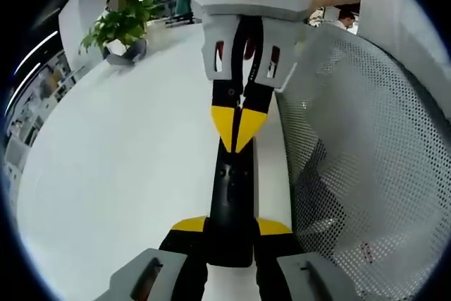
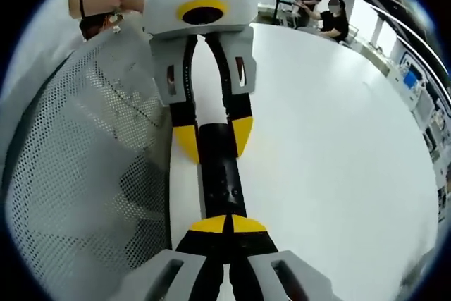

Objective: Press the specified remote control buttons in sequence, fully releasing each button before pressing the next.

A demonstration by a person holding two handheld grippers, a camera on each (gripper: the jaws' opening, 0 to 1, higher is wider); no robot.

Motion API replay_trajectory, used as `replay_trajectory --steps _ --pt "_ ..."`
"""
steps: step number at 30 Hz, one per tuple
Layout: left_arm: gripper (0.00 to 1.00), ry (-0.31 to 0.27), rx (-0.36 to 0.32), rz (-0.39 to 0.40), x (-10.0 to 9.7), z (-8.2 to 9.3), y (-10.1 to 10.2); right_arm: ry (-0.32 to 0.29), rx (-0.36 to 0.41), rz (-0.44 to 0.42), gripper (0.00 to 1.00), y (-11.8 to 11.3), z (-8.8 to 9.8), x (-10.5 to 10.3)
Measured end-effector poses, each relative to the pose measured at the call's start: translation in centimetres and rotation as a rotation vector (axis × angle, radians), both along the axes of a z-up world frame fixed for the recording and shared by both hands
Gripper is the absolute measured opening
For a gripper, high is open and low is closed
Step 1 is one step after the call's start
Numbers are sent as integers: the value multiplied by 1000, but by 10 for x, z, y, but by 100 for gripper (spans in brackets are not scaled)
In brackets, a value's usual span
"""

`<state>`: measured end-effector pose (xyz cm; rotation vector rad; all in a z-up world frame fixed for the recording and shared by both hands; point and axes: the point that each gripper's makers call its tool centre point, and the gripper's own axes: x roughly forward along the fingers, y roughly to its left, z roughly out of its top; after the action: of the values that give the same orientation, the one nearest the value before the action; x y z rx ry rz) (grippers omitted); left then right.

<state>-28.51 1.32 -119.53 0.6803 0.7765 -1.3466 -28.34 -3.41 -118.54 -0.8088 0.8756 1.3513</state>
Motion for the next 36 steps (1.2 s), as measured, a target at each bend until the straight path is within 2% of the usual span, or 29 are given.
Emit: replay_trajectory --steps 2,4,7,12,17,19,25,36 --pt "23 -1 7 -3 0 0 0 -29 -30 100 0 0 -1 -1" --pt "23 0 10 -4 0 0 0 17 -25 50 0 -1 -1 0" --pt "23 -1 2 -4 0 0 0 38 -12 52 0 -2 0 1" --pt "24 -3 -20 -2 0 0 0 -38 34 133 0 -2 1 -3" --pt "24 -4 -23 -5 0 1 0 -9 91 90 0 -4 2 -1" --pt "24 -3 -32 0 0 1 0 17 108 36 0 -4 3 -1" --pt "24 -6 -50 12 0 1 0 26 97 10 0 -9 3 -2" --pt "23 -5 -43 4 0 1 0 32 81 -35 0 -11 3 -1"
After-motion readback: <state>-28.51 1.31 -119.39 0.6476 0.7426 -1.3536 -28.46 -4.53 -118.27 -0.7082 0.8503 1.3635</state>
